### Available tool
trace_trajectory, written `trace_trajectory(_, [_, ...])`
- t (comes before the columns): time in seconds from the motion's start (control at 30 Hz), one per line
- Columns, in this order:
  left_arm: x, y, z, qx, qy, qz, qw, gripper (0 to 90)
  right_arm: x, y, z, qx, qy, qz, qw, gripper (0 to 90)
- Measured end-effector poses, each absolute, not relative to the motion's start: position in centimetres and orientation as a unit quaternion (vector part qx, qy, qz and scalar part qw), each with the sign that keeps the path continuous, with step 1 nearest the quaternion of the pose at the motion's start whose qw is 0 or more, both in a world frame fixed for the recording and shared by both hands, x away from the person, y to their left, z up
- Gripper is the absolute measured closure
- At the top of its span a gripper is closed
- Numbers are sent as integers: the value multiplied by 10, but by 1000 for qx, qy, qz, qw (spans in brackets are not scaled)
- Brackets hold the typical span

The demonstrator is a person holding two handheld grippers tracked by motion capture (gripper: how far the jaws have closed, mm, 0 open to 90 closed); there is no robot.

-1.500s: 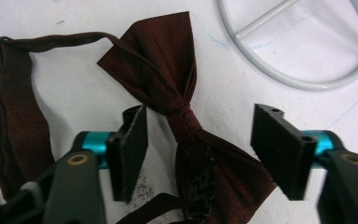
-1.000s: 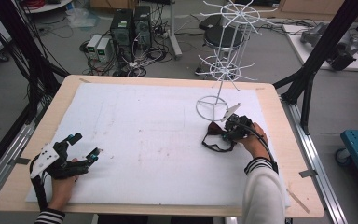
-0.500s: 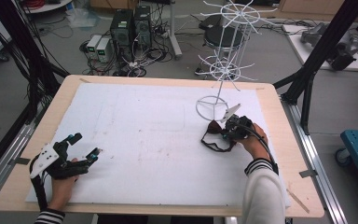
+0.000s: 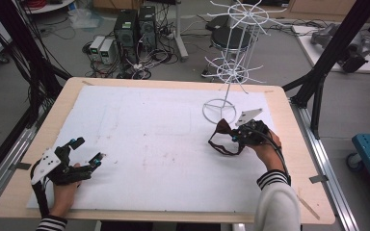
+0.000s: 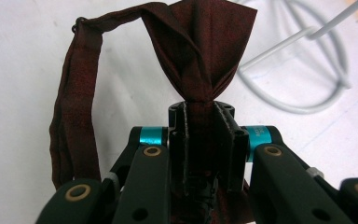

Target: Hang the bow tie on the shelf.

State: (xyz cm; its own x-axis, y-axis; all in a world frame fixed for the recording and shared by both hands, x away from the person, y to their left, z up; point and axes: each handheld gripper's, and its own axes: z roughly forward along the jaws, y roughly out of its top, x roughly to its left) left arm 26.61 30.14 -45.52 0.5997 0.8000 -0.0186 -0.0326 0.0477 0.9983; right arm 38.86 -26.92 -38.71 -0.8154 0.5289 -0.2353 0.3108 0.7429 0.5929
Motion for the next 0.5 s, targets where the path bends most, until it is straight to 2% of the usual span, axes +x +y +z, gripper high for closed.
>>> trace_trajectory(0.5, [266,302,-455,612,313,320,652,107,357,-279,-352,247,849,398,243,771])
